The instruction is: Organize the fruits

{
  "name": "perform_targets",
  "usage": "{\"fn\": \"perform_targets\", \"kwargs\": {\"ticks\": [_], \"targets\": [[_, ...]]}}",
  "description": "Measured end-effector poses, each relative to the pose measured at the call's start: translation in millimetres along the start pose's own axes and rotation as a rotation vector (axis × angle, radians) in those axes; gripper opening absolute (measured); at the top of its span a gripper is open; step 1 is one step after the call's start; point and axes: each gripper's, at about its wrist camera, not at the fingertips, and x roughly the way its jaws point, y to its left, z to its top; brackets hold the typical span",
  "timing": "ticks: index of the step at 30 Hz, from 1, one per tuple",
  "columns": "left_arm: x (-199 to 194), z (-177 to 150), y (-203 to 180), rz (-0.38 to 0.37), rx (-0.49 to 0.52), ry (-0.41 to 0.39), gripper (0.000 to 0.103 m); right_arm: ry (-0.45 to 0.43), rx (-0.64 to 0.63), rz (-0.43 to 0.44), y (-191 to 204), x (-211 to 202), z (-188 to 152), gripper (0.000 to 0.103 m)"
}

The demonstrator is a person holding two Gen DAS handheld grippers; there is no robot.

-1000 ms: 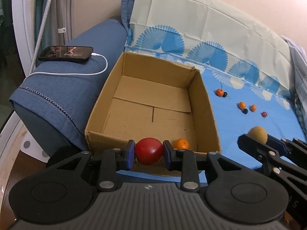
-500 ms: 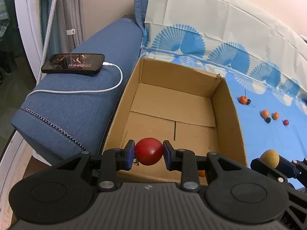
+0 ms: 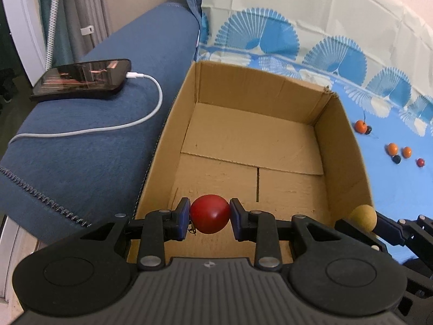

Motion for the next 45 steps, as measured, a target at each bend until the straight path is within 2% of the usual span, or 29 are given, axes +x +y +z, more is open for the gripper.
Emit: {"fn": "perform_targets", "kwargs": {"ticks": [13, 20, 23, 25, 26, 27, 29, 31, 36, 45], "targets": [[62.6, -1.6, -13.0, 0.026, 0.054, 0.118, 0.035, 0.09, -0.012, -0.004, -9.3, 49.9, -12.5, 0.028], [81.6, -6.6, -16.1, 0.036, 0.074, 0.157, 0.035, 0.121, -0.011, -0.021, -14.4, 62.5, -18.7, 0.028], [82.2, -6.3, -15.2, 0.043, 0.076, 0.15, 0.036, 0.118, -0.022, -0.024, -15.2, 64.5, -18.8, 0.028], [77.8, -4.3, -14.2, 0.037, 0.073, 0.124, 0.055, 0.114, -0.039, -0.014, -15.5, 64.5, -16.0, 0.028], [75.5, -2.4, -13.9, 0.038, 0.07, 0.116, 0.088, 0.109, -0.048, -0.007, -15.7, 63.7, -13.9, 0.029], [71.5, -0.3, -13.4, 0.048, 0.062, 0.1, 0.102, 0.103, -0.06, -0.005, -15.9, 61.6, -10.6, 0.034], [57.4, 2.3, -12.1, 0.06, 0.05, 0.045, 0.103, 0.082, -0.084, -0.014, -15.8, 55.0, -3.6, 0.073], [45.6, 4.3, -11.7, 0.051, 0.069, 0.037, 0.103, 0.054, -0.108, -0.03, -15.0, 44.1, 1.8, 0.091], [10.0, -9.0, -8.0, 0.04, 0.057, 0.024, 0.103, 0.047, -0.08, -0.039, -13.2, 8.2, 2.3, 0.097], [-56.2, -71.7, -1.7, 0.069, 0.015, 0.006, 0.103, 0.008, -0.053, -0.023, 5.7, -66.7, -22.8, 0.1]]}}
